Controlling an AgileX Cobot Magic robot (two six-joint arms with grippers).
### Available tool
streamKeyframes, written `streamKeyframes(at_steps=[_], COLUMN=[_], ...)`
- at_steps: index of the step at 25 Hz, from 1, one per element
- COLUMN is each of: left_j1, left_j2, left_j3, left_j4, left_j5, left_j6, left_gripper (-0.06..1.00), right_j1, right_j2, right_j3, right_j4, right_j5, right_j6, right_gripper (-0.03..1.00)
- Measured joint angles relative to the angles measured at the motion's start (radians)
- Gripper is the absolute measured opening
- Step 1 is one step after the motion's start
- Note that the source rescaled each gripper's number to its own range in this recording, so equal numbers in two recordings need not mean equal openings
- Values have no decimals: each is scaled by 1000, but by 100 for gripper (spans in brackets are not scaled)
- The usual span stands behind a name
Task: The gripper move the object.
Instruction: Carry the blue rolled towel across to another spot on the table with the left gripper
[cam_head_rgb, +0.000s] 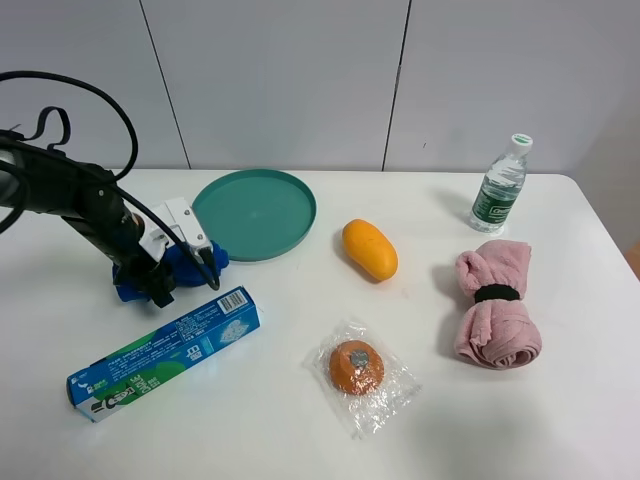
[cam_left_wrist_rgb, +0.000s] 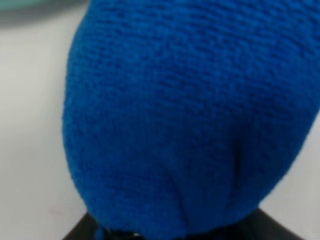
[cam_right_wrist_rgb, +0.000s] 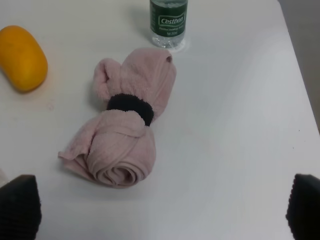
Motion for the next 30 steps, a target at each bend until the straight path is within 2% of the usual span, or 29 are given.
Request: streamKeyframes(at_steps=[8,14,18,26,30], left_j1=[4,5,-6,-32,-66], left_j2=[-181,-247,-246,-161,-109], left_j3=[1,-12,-75,-234,-266], left_j4=[1,-2,-2,-4,-4], left_j5=[0,-71,-109,-151,-152], left_j6=[-32,-81,-202,-506,-575], left_gripper=[0,0,0,0,0], right_j1=[0,0,0,0,0], right_j2=[0,0,0,0,0], right_j3=[0,0,0,0,0], right_j4=[0,0,0,0,0], right_j5=[0,0,0,0,0], right_j6=[0,0,0,0,0], right_gripper=[100,100,100,100,100])
